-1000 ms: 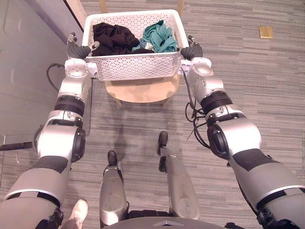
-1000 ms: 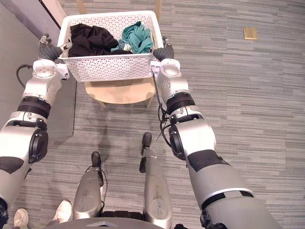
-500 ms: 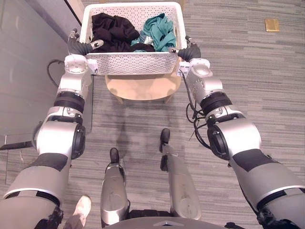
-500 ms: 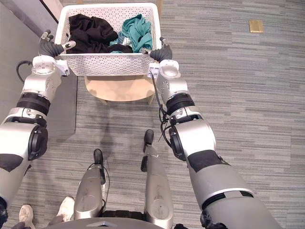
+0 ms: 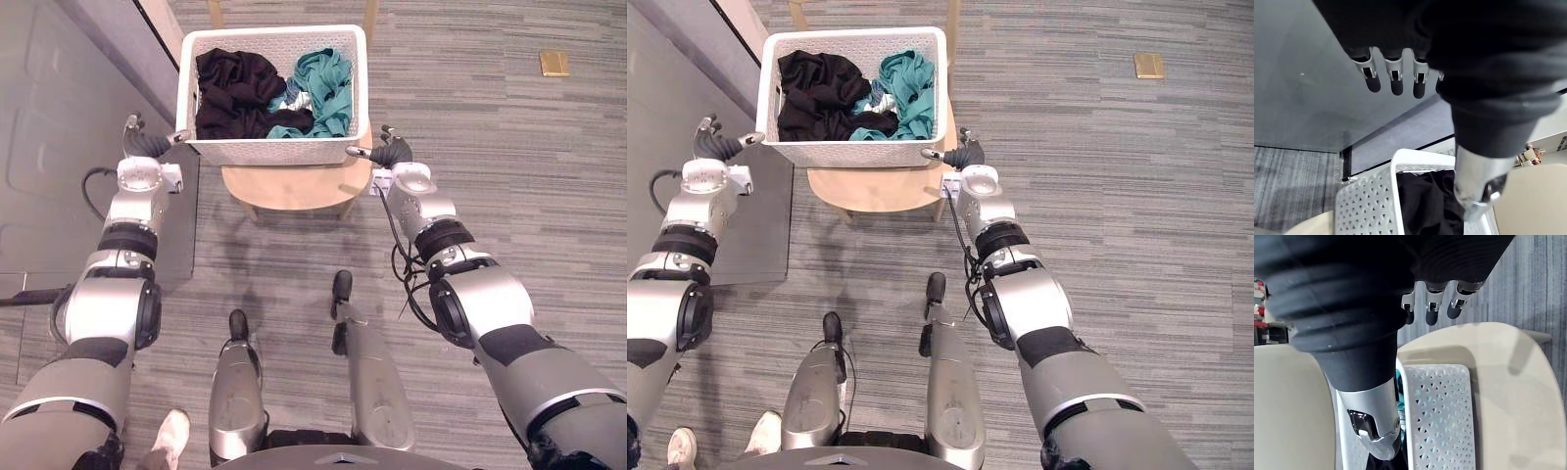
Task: Pick up the laundry basket with both hands and put the clothes into the washing machine.
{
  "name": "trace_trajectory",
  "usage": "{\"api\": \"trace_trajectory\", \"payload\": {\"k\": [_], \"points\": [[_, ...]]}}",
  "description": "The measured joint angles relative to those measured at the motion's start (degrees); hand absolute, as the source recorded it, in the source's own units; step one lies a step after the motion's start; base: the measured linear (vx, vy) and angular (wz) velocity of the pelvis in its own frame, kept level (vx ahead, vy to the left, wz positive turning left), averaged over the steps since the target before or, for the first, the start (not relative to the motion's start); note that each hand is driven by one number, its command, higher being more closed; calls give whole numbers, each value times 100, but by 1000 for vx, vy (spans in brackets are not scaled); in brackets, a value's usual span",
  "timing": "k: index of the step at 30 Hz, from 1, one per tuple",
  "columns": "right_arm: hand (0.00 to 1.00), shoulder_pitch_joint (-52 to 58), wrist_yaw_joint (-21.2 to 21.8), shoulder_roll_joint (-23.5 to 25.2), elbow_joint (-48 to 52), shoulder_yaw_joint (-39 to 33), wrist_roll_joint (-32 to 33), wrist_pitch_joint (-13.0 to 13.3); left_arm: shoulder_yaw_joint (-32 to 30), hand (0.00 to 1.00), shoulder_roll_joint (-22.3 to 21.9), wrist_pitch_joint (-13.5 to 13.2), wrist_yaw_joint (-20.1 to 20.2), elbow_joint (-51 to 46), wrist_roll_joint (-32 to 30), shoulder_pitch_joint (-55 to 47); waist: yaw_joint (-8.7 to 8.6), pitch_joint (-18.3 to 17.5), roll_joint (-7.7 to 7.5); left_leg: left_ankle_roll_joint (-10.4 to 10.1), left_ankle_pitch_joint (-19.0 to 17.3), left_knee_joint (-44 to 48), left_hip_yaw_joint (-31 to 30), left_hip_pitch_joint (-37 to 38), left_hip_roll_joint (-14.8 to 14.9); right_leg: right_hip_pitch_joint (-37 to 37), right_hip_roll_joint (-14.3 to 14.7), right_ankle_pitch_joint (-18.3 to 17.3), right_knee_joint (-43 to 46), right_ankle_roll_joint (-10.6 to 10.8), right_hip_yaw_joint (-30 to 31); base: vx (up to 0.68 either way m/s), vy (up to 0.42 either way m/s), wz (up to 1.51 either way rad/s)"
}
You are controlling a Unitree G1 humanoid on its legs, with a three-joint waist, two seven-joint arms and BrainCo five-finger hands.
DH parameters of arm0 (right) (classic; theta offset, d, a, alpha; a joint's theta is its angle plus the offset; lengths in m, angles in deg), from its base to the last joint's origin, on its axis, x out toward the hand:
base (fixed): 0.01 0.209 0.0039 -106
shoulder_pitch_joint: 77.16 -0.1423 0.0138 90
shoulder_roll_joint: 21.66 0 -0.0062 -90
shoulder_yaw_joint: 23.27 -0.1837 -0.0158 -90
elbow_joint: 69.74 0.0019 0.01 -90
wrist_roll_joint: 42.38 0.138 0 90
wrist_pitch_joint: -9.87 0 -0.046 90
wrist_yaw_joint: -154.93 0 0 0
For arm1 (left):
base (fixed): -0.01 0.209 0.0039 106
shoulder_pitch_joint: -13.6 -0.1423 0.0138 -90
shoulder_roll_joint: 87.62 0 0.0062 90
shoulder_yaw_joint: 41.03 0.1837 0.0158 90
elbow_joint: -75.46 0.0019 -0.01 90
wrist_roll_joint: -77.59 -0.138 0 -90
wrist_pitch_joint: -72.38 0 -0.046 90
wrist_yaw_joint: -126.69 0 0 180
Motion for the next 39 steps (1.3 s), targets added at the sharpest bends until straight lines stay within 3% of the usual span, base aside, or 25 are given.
{"api": "trace_trajectory", "payload": {"k": [4, 8, 14, 17, 18, 21, 23, 25, 30, 34, 39], "points": [[0, 307, 6, -156, 439, 76, 7, 0, 8, 0, 61, 10, 84, -392, -1, -469, -4, 31, 111, -2, 12, -8, -10, 132, 1, 138, -6, 2, -4, -3, -18, 0, 0, 0], [0, 666, 9, -625, 1189, 362, 1, 9, -30, 0, 418, 19, 102, -1181, -24, -1223, -41, 29, 205, 3, 7, -29, -6, 307, 3, 331, -6, -25, -57, 32, -32, 0, 0, 0], [0, 3031, 305, -1218, 3349, 420, -223, 29, -689, 0, 485, 36, 227, -3547, -336, -3858, -267, 15, 296, -4, -157, -293, 67, 1002, 13, 1157, 23, -67, -456, 132, -75, 35, 29, 2], [0, 4173, 498, -1204, 3354, 147, -338, 27, -738, 0, 127, 43, 352, -3652, -441, -4698, -202, -370, 396, 8, -215, -419, 146, 1093, 3, 1313, 66, -5, -774, 197, -63, 98, 52, -5], [0, 4741, 611, -1137, 3170, 113, -338, 26, -797, 0, -235, 45, 406, -3540, -453, -5187, -193, -741, 460, 33, -235, -494, 152, 1088, 0, 1352, 88, 42, -951, 248, -67, 139, 51, -1], [0, 5558, 918, -767, 2632, -80, -758, 20, -940, 0, -1004, 46, 632, -2899, -571, -5777, -217, -1280, 516, 109, -244, -654, 140, 1312, 6, 1652, 109, 84, -1249, 285, -109, 202, 93, 3], [0, 5788, 994, -504, 2175, -92, -999, 19, -1098, 0, -1415, 42, 740, -2196, -662, -5870, -222, -1530, 473, 125, -291, -709, 163, 1418, -5, 1790, 112, 120, -1385, 303, -98, 149, 81, -3], [0, 5913, 1134, -128, 1598, -84, -1353, 19, -1341, 0, -1814, 37, 842, -1370, -709, -5947, -237, -1760, 334, 173, -370, -708, 244, 1513, -48, 1919, 105, 196, -1585, 352, -22, 96, 60, -14], [0, 5965, 1131, 271, 630, -244, -1457, 51, -1757, 0, -2173, -3, 854, 48, -912, -5999, -258, -2025, 198, 222, -510, -688, 410, 1693, -103, 2002, 98, 178, -1585, 397, 137, 40, 43, -17], [0, 5966, 1117, 297, -138, -312, -1458, 78, -2103, 0, -2393, -24, 857, 706, -967, -6112, -276, -2239, 225, 255, -589, -666, 431, 1829, -111, 2139, 89, 116, -1585, 446, 151, 22, 27, 0], [0, 5918, 1055, 280, -634, -960, -1462, 152, -2615, 0, -2496, -13, 882, 943, -1119, -6242, -251, -2272, 299, 275, -737, -273, 232, 1662, -32, 2293, 63, 67, -1560, 446, -31, -24, 29, 21]]}}
